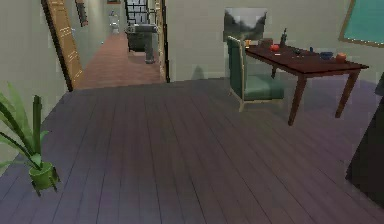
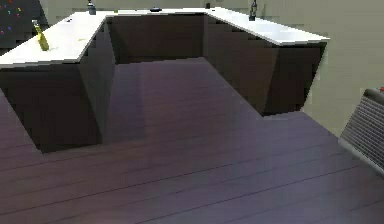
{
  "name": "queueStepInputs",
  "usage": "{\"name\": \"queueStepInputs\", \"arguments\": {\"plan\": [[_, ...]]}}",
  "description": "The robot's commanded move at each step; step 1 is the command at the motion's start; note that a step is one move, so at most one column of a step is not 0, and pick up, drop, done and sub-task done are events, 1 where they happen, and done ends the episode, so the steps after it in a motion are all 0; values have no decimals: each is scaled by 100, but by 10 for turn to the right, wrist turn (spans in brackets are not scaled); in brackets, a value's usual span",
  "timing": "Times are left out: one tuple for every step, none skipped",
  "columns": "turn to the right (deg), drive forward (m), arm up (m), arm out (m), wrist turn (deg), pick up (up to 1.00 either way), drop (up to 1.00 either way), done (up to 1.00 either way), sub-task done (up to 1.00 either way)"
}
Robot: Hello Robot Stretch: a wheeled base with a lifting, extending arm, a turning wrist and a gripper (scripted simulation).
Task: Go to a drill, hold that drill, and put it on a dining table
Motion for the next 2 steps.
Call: {"name": "queueStepInputs", "arguments": {"plan": [[-90, 0, 0, 0, 0, 0, 0, 0, 0], [0, 40, 0, 0, 0, 0, 0, 0, 0]]}}
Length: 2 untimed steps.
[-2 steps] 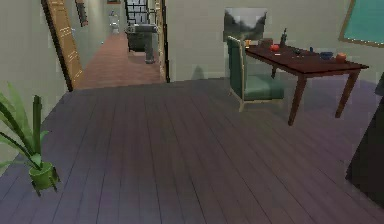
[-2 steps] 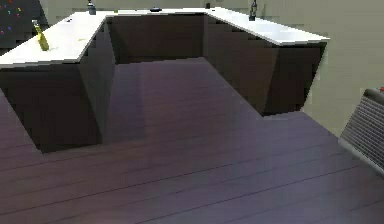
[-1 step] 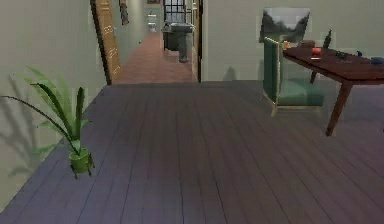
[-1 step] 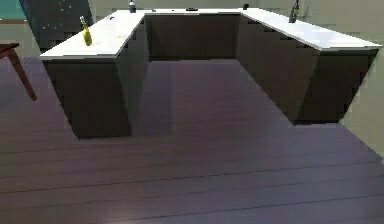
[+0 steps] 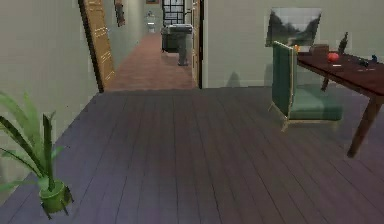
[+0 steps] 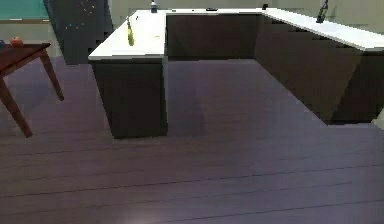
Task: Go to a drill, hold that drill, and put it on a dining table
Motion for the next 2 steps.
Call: {"name": "queueStepInputs", "arguments": {"plan": [[-120, 0, 0, 0, 0, 0, 0, 0, 0], [0, 100, 0, 0, 0, 0, 0, 0, 0]]}}
